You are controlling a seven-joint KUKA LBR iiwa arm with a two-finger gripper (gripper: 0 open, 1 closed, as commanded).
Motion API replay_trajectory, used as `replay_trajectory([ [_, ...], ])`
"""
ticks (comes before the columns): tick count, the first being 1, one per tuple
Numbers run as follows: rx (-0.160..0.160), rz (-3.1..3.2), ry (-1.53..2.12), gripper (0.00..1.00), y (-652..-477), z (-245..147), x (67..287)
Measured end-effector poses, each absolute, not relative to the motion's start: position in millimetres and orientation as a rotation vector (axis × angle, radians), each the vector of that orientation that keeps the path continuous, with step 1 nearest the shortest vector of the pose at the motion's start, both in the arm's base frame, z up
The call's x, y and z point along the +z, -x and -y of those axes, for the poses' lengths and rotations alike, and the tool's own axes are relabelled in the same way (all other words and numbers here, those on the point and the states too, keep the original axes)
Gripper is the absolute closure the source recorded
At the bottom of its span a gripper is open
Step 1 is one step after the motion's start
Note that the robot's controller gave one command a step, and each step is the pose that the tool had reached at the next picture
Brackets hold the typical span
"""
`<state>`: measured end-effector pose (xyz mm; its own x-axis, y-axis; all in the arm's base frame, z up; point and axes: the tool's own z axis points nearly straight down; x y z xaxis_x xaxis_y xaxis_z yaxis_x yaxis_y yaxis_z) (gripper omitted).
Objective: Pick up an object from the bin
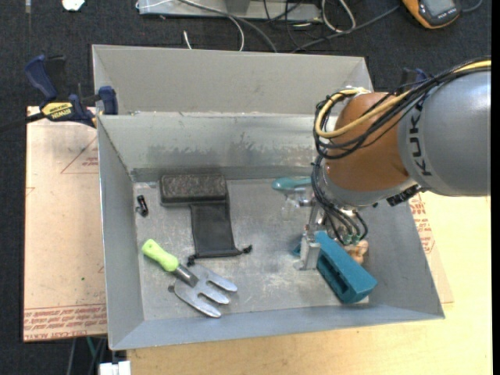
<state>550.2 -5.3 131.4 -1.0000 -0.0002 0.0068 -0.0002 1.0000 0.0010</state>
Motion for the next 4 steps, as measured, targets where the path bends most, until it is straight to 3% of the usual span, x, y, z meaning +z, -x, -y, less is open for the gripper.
replay_trajectory([
  [1, -0.001, 3.142, -0.001, 0.00, -552.0, 5, 136],
  [2, -0.001, 3.139, -0.099, 0.00, -539.7, -22, 133],
  [3, -0.003, 3.140, -0.169, 0.00, -527.6, -77, 152],
  [4, -0.001, 3.137, -0.218, 0.00, -545.5, -76, 119],
])
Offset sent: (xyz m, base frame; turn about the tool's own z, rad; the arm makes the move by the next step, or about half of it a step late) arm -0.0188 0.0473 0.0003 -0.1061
